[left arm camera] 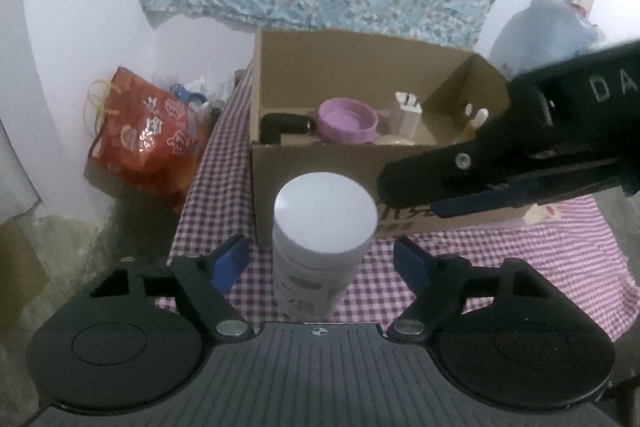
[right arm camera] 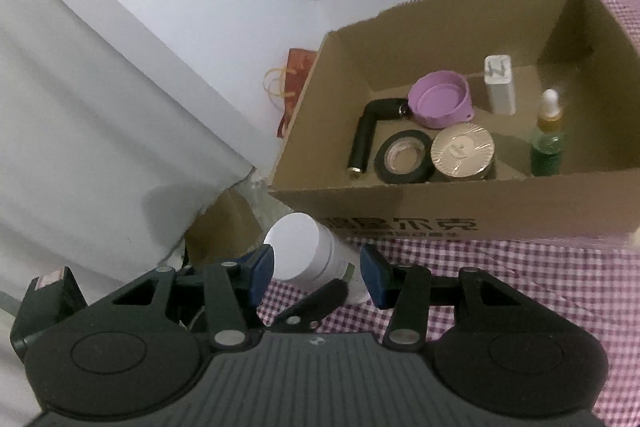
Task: Organize rigid objects
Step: 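Move the right gripper back to the white supplement bottle, then close the right gripper on the white supplement bottle lid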
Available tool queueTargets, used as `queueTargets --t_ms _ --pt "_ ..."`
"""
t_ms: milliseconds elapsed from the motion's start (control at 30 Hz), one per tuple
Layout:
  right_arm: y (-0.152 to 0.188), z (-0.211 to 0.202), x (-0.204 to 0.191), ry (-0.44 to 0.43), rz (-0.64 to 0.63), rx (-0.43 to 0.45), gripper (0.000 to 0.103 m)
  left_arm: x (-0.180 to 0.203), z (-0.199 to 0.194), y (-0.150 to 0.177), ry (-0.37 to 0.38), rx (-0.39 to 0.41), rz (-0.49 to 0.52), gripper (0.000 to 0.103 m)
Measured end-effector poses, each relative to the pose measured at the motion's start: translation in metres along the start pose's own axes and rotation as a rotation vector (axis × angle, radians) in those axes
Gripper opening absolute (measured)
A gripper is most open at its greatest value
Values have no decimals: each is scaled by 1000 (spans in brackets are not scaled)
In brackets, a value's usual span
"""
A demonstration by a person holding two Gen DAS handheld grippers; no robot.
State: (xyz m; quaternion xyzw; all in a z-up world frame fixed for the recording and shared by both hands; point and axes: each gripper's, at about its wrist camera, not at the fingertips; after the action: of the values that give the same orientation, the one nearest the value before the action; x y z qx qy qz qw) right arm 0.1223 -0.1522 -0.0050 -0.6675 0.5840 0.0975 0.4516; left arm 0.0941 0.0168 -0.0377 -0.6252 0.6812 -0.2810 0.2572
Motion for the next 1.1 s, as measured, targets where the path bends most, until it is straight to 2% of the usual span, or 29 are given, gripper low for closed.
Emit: queueTargets --t_ms 300,467,633,1100 --pt "-7 30 9 -1 26 -30 51 -1 16 3 18 -25 -3 58" --pt "-6 35 13 -13 43 -36 50 0 17 2 15 -23 0 57" --pt "-7 37 17 -45 64 -33 43 2 16 3 5 -16 6 55" --pt "-1 32 10 -64 62 -27 42 8 1 4 8 4 26 53"
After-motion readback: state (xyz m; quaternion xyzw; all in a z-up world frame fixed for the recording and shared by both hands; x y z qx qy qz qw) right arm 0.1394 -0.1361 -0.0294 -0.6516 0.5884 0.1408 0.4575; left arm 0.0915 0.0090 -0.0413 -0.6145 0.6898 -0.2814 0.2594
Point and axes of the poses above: each gripper's, at about its wrist camera, not at the fingertips, and z roughly the way its jaws point, x to its right, y to its underside, and after that the axes turned 9 degrees about -y, right-handed
